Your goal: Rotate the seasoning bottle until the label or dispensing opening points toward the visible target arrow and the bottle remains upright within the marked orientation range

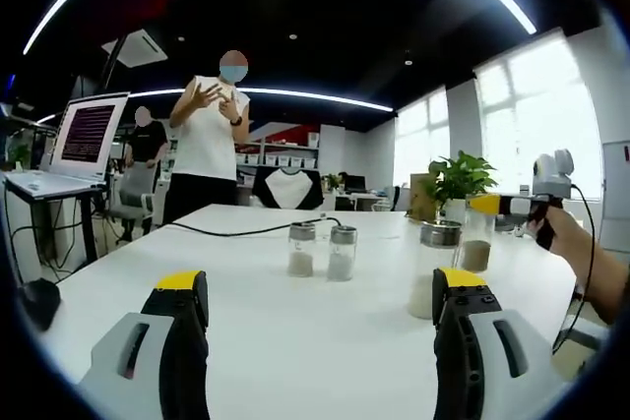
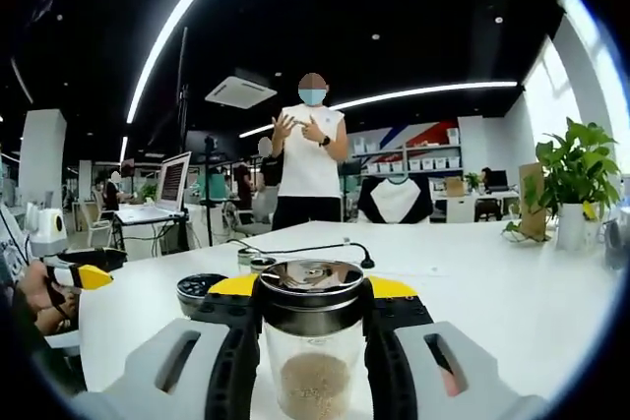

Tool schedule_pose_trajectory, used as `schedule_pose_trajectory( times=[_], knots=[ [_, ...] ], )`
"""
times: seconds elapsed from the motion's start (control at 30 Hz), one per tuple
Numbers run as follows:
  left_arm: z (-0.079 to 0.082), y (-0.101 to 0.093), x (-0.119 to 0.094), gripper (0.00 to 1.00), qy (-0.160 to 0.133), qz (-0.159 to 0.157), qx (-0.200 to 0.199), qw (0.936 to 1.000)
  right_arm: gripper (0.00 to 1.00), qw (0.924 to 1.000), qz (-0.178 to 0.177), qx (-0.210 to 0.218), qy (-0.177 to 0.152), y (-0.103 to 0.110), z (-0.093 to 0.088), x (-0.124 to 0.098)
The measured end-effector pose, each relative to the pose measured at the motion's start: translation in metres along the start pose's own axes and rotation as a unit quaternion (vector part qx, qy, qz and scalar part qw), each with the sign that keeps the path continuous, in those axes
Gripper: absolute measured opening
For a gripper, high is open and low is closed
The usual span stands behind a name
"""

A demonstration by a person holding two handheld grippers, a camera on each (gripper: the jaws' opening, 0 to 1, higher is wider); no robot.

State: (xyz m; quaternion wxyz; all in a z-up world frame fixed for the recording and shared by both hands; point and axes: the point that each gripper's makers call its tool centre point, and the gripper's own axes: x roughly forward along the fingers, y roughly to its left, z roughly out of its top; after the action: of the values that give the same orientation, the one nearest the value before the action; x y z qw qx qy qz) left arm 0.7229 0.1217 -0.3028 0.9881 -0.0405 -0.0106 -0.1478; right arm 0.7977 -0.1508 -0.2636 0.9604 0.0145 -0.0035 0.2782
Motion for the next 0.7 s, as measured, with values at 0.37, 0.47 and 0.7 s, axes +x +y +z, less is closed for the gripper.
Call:
schedule_pose_trajectory(
  times=[0.37, 0.47, 0.7],
  knots=[
    [0.004, -0.002, -0.001, 0.99, -0.009, -0.001, -0.004, 1.0, 0.38, 0.9999, 0.012, 0.006, -0.006, 0.015, -0.007, -0.011],
    [0.002, -0.002, 0.0, 0.99, -0.007, 0.0, -0.006, 1.0, 0.38, 0.9998, 0.013, 0.012, -0.004, 0.015, -0.011, -0.01],
    [-0.001, -0.003, 0.001, 1.0, -0.002, -0.003, -0.003, 1.0, 0.38, 0.9997, 0.02, 0.014, -0.006, 0.017, -0.025, -0.007]
  ],
)
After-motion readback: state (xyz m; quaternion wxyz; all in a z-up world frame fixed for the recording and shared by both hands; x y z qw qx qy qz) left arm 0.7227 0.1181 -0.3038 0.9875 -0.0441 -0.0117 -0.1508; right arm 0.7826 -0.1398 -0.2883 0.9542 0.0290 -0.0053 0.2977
